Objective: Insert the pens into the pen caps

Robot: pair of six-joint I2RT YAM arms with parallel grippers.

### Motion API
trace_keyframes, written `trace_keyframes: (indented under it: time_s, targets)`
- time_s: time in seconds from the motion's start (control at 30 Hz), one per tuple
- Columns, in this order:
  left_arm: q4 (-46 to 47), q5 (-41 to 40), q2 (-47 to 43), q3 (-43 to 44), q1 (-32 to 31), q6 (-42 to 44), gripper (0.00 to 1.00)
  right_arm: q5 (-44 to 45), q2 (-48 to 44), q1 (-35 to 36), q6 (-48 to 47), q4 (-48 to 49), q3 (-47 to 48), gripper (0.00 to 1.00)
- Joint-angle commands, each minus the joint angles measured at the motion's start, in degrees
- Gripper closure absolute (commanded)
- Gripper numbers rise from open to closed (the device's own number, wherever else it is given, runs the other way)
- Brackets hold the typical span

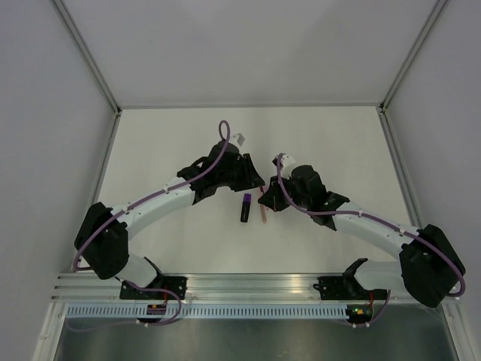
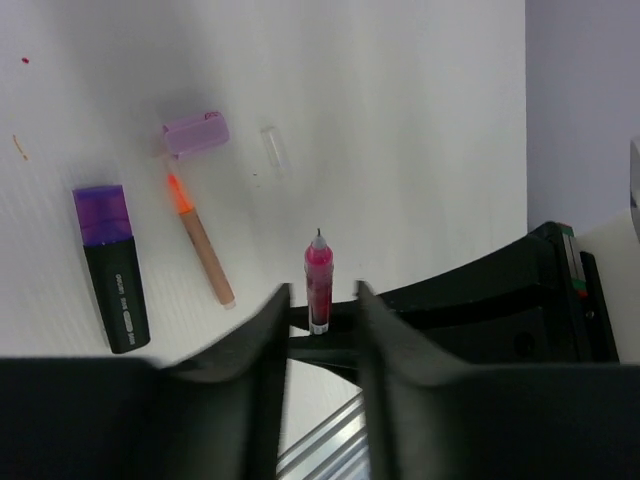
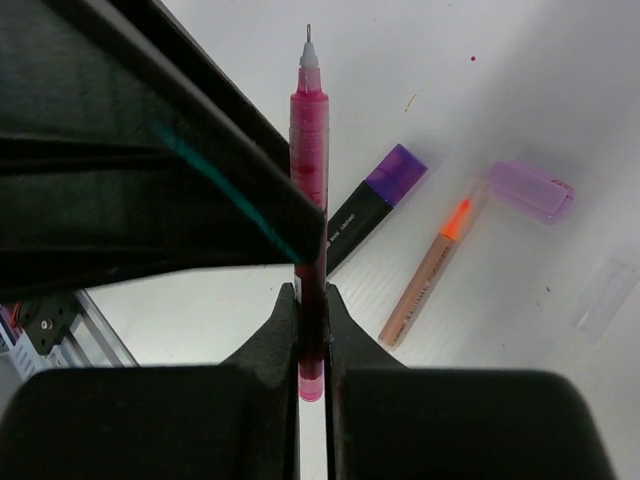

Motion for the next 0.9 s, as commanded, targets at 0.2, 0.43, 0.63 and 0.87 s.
trace_keyframes:
  time_s: [0.2, 0.43, 0.63, 0.87]
  targets:
    - [-1.73, 5.31, -1.36, 5.09, 0.53, 6.24, 0.12, 14.72, -0.53, -3.91, 5.66, -6.31, 1.86, 1.00]
    - [-8.92, -2.92, 5.39, 12.63, -4.73, 9.34, 0.19, 25.44, -3.76, -15.24, 13.83, -11.94, -0.24, 1.00]
    - [-15.96, -10.32, 18.47, 26.33, -9.49, 8.38, 0.33, 28.51, -14.47, -22.90, 17.08, -12.82, -4.81, 1.00]
    - [-22.91, -13.48, 33.07, 40.05, -10.81, 6.19, 0.44, 32.65, -25.48, -23.43, 17.26, -14.58, -6.66, 1.00]
